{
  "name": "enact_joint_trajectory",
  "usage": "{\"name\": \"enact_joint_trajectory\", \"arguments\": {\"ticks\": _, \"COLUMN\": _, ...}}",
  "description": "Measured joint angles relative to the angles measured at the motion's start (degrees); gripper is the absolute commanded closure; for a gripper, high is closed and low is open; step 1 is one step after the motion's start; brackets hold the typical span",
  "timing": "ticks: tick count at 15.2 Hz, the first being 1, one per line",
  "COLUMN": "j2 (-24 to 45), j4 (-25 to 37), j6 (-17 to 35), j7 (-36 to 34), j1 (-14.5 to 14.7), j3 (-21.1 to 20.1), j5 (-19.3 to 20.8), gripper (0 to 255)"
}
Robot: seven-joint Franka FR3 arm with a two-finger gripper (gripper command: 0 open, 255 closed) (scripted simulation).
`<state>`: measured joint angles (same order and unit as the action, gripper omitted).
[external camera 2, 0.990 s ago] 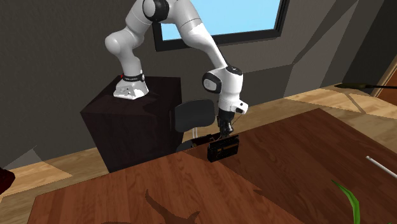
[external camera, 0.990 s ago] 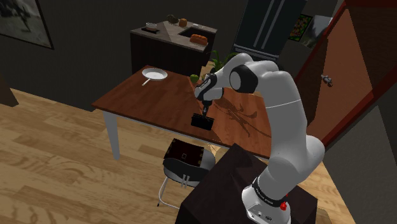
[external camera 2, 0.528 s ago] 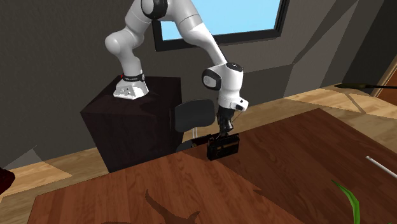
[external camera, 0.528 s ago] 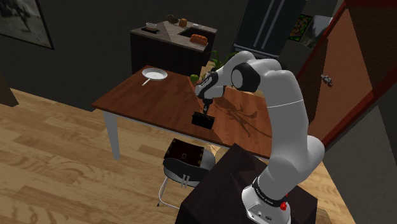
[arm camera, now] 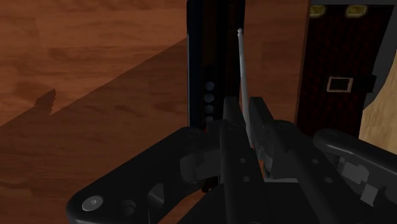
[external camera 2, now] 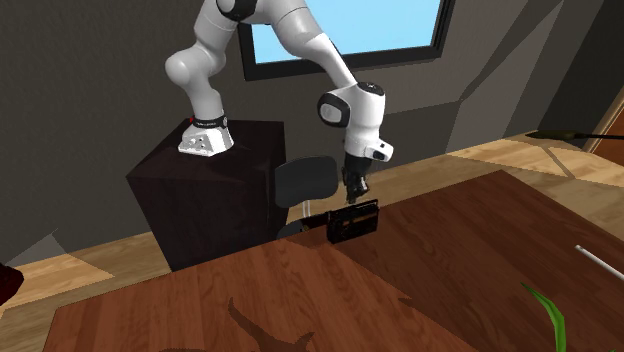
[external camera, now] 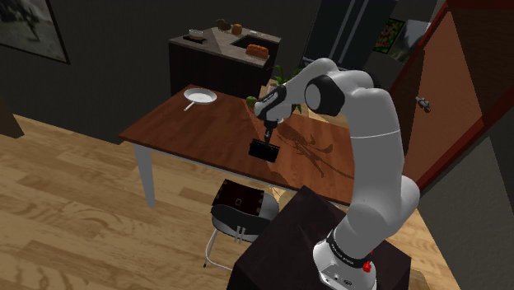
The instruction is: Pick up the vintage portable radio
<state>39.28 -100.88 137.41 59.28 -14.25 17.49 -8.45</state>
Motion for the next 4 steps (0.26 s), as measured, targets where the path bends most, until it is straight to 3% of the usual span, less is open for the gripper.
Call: {"name": "enact_joint_trajectory", "arguments": {"ticks": 4, "j2": -1.9, "j4": -0.2, "j6": -1.7, "j7": -0.2, "j1": 0.4, "j3": 0.5, "j5": 0.5, "gripper": 255}}
